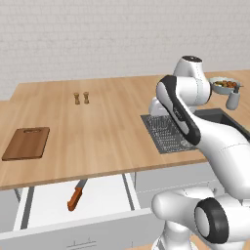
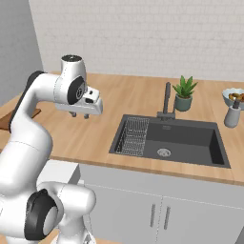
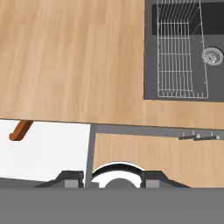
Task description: Pick up the knife from the drawer and place it on the cutting board. Then place the meat from the plate to the cutting board.
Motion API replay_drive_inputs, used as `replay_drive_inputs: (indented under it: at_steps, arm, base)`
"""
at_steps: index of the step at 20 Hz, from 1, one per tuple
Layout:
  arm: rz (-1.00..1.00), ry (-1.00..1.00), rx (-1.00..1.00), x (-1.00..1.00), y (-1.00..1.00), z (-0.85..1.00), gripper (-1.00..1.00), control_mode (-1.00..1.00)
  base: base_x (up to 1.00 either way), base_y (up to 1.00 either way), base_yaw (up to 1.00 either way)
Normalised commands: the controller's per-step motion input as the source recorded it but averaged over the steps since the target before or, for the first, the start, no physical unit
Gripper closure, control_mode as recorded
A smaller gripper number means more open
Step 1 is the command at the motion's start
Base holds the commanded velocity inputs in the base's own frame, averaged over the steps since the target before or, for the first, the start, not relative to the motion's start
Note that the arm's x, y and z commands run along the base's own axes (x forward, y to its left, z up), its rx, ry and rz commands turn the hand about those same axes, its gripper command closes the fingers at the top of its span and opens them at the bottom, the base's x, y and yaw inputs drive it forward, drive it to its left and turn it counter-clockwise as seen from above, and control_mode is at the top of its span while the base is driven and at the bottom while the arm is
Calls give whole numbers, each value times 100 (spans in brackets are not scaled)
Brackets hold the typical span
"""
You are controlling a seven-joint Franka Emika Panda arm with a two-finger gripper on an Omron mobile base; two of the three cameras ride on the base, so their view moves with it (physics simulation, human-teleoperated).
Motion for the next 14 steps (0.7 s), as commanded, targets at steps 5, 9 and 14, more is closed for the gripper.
replay_drive_inputs:
  at_steps: [5,9,14]
  arm:
    - [0,4,0,-31,-3,-8,-100,-100]
    - [0,11,0,-51,-2,-26,-100,-100]
    - [0,11,0,-39,0,-36,-100,-100]
  base:
    - [0,0,0]
    - [0,0,0]
    - [0,0,0]
